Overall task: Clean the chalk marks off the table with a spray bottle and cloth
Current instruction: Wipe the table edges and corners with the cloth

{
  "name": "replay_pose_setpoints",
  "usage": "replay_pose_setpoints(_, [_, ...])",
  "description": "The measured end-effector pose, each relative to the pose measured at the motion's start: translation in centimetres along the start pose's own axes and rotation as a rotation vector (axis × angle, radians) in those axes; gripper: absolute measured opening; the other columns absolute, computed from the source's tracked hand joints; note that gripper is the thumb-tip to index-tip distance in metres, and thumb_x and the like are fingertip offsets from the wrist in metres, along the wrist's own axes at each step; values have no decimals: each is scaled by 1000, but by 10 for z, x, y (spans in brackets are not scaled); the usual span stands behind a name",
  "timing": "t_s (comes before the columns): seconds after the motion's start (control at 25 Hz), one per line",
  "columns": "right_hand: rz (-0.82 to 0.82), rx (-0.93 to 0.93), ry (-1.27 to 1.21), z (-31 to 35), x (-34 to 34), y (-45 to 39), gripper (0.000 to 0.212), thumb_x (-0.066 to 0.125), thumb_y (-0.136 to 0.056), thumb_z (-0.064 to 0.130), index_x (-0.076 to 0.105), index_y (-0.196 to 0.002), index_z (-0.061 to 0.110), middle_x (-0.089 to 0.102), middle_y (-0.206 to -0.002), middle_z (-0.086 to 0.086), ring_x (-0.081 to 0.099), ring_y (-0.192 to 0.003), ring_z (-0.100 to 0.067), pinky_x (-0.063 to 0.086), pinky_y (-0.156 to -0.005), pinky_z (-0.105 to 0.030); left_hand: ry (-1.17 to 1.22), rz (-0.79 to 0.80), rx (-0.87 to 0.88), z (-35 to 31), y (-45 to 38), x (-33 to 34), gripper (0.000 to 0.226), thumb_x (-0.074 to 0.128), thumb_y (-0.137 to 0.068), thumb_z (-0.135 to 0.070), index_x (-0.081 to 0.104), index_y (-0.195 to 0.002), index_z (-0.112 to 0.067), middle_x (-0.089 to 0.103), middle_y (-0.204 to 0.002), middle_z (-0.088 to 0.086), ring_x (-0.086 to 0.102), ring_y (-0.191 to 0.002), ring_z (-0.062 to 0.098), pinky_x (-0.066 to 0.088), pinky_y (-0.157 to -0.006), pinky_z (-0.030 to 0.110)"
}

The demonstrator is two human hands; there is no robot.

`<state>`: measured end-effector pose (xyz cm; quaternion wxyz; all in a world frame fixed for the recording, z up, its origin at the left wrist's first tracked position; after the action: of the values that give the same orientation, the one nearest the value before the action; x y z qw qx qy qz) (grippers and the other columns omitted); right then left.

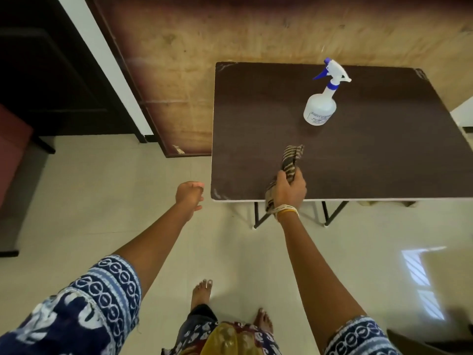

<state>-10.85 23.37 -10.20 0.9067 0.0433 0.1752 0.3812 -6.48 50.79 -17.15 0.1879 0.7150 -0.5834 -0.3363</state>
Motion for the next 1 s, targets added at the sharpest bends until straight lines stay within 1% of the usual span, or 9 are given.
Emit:
replay_pose_setpoints(0.12, [-100, -298, 506, -13, 36, 5, 20, 57, -87, 18, 63, -103, 9, 51, -111, -9, 53, -99, -25, 50, -89, -41, -38, 171, -84, 12, -29, 6, 22, 52, -98, -23, 61, -114, -12, 62, -113, 11, 60, -95, 26, 48, -85, 39])
replay_pose_setpoints(0.2, [65, -332, 764, -44, 73, 3, 33, 57, -87, 21, 60, -120, 16, 38, -141, -14, 40, -128, -33, 36, -110, -46, 74, 354, -220, 21, -33, 24, 33, 43, -101, -35, 55, -123, -14, 59, -115, 8, 57, -100, 25, 42, -98, 41])
replay_pose_setpoints(0.28, [185, -421, 948, -67, 104, 13, 52, 50, -90, 30, 46, -141, 25, 26, -157, -11, 21, -144, -34, 14, -118, -46, 276, 460, -348, 28, -37, 37, 52, 30, -103, -45, 46, -137, -9, 59, -116, 9, 57, -104, 27, 37, -109, 43])
replay_pose_setpoints(0.36, [266, -566, 1007, -69, 134, 37, 55, 42, -90, 37, 41, -144, 28, 25, -158, -8, 19, -146, -32, 12, -118, -46, 444, 490, -414, 32, -40, 38, 60, 24, -102, -50, 48, -135, -6, 63, -115, 12, 59, -110, 29, 43, -102, 42])
replay_pose_setpoints(0.48, [508, -851, 1048, -72, 165, 85, 51, 40, -91, 37, 45, -141, 28, 26, -158, -3, 20, -147, -28, 16, -119, -46, 599, 501, -507, 39, -45, 29, 67, 22, -98, -57, 59, -124, -8, 68, -101, 17, 64, -93, 29, 50, -75, 37])
replay_pose_setpoints(0.6, [613, -1071, 1043, -91, 128, 86, 49, 51, -88, 21, 52, -137, 21, 31, -156, 0, 24, -146, -24, 24, -118, -45, 598, 561, -533, 46, -44, 26, 73, 24, -97, -60, 58, -123, -1, 66, -111, 21, 61, -102, 35, 49, -85, 44])
replay_pose_setpoints(0.76, [372, -904, 967, -104, 45, 39, 43, 63, -82, -5, 61, -123, 8, 44, -148, -7, 33, -142, -27, 32, -113, -51, 516, 590, -471, 45, -46, 26, 49, 40, -101, -38, 55, -129, -1, 64, -123, 16, 58, -120, 31, 44, -101, 39])
replay_pose_setpoints(0.88, [226, -707, 884, -97, 47, 40, 31, 60, -85, 0, 63, -115, 8, 46, -146, -8, 31, -142, -29, 22, -117, -51, 474, 568, -430, 46, -46, 27, 37, 42, -102, -27, 59, -124, -3, 67, -111, 12, 58, -120, 28, 45, -100, 37])
replay_pose_setpoints(1.0, [224, -759, 876, -87, 86, 66, 26, 51, -86, 15, 62, -110, 14, 44, -148, -8, 30, -143, -32, 23, -115, -54, 495, 569, -427, 49, -46, 28, 37, 40, -103, -29, 61, -119, -3, 67, -108, 12, 61, -115, 27, 47, -98, 35])
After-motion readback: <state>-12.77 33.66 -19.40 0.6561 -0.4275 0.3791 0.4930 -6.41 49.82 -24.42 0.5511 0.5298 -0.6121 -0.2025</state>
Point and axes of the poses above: each hand's wrist, its own y-axis away from the middle knuckle, its own x-axis out of the palm, z = x × y, the point moved 7 cm from there along -y, towards the middle knuckle
